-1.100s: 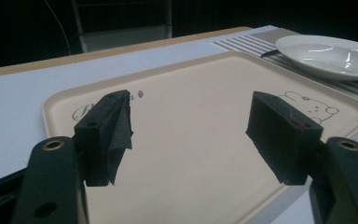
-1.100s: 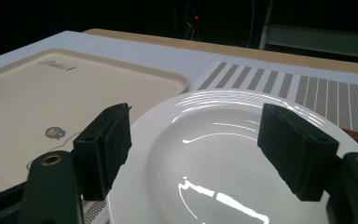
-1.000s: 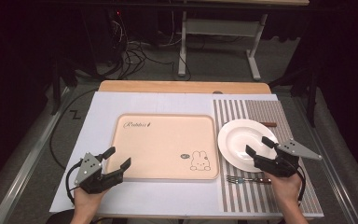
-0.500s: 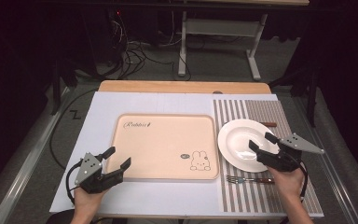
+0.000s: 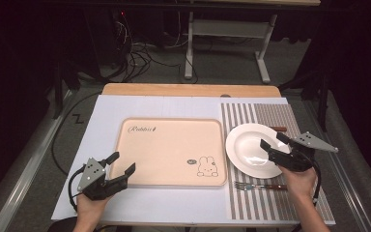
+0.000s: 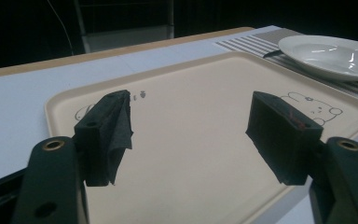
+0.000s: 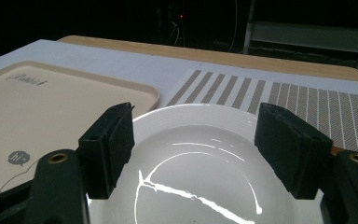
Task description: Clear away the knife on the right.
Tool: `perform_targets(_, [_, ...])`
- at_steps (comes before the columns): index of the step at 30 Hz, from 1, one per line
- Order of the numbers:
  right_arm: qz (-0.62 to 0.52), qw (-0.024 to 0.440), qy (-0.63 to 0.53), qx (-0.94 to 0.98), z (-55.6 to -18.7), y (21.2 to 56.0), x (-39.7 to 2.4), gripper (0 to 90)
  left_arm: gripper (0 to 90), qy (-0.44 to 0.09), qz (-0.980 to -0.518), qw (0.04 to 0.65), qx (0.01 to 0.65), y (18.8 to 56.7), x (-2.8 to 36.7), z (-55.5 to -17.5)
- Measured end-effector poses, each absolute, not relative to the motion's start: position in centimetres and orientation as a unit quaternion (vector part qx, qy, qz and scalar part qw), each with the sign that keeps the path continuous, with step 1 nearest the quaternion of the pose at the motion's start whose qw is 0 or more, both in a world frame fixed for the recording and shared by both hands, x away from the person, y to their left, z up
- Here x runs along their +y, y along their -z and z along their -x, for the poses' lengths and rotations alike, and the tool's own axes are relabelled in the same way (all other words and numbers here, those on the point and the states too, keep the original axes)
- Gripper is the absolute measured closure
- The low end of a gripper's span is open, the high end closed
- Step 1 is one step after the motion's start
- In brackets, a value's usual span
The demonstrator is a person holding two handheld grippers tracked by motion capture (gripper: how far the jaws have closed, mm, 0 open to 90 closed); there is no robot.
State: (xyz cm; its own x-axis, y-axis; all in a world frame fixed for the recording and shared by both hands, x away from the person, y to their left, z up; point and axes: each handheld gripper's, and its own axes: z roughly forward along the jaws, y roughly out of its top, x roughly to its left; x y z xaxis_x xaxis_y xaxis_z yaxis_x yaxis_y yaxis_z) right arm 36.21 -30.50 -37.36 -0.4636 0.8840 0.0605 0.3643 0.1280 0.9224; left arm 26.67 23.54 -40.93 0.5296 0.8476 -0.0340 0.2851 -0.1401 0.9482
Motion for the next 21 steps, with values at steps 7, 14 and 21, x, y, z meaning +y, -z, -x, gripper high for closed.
perform_targets(7, [-0.455, 0.252, -0.493, 0.698, -37.1, 37.5, -31.2, 31.2, 31.0, -0.271, -0.704, 0.518, 0.402, 40.9, 23.5, -26.7])
perform_targets(14, [-0.460, 0.248, -0.492, 0.696, -37.7, 37.3, -31.6, 33.9, 31.0, -0.271, -0.703, 0.518, 0.404, 41.0, 23.6, -26.8])
perform_targets(21, [-0.470, 0.244, -0.487, 0.694, -38.7, 36.9, -31.8, 35.4, 31.0, -0.272, -0.702, 0.518, 0.405, 41.0, 23.6, -26.8])
